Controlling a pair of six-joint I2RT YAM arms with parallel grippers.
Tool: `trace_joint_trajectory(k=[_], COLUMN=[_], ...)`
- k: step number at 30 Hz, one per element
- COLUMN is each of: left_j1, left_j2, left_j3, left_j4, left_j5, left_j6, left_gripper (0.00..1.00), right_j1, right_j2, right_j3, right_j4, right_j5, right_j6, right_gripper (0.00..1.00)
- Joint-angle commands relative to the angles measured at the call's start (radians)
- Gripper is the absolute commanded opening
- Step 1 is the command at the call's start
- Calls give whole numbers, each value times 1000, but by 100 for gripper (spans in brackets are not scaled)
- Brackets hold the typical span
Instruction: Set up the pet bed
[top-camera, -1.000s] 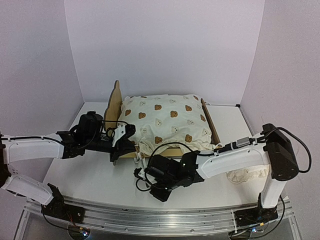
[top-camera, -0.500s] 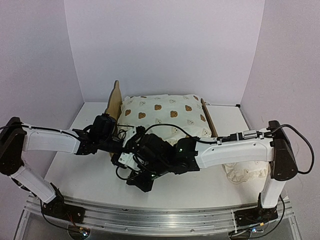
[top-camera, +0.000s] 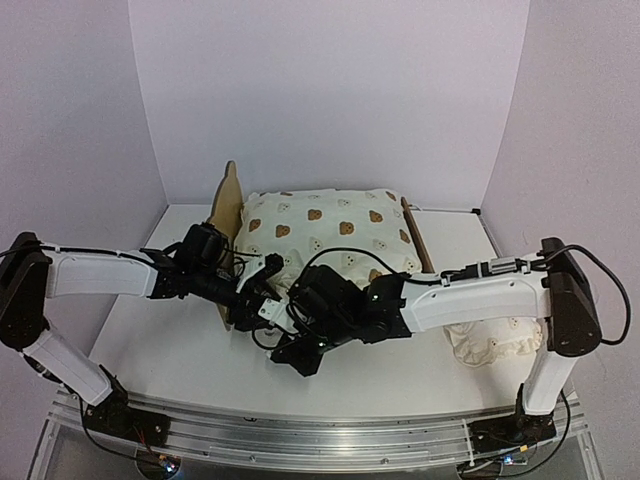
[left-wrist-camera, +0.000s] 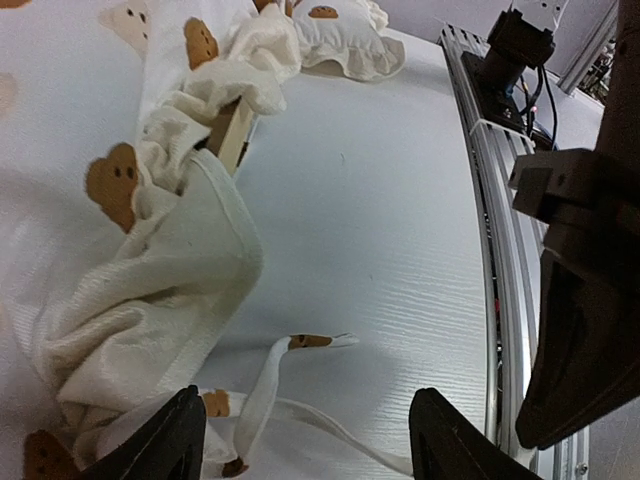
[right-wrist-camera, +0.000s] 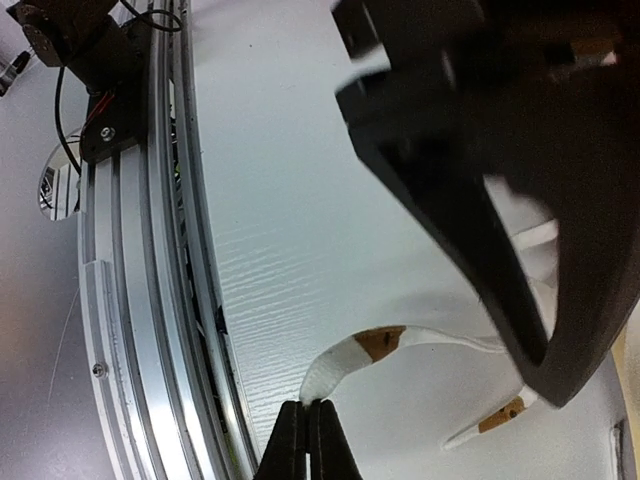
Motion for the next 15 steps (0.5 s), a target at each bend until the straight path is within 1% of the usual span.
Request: trace_joint_trajectory(k=[1,3,6,8,10,12,15], left_j1=[47,51,52,50,42,20,-33], left_j2=[-89,-124,-200,-257,-309,-339,-331], left_j3=[48,20,-52,-108,-167,-209,-223], left_j4=[-84,-112,-116,-91,-27,11,38], left_j5=[64,77,99,123,119,86,-17], left_j6=[83,145,252,311,334,365,394], left_gripper=[72,70,60,58,58,60,62], right_j1=[-27,-45,-71,-88,-102,-108,-110], right_j2=[-64,-67,-70,-73,-75,-71,-64], right_j3=[-15,-19,-30,-40,-55,-54,-45], right_j4=[53,64,103,140,180,191,196], right_j5=[-42,-60,-92,-107,-118,-121,-132], right_j6=[60,78,126,165,195,201,194], right_gripper=[0,0,0,0,0,0,0])
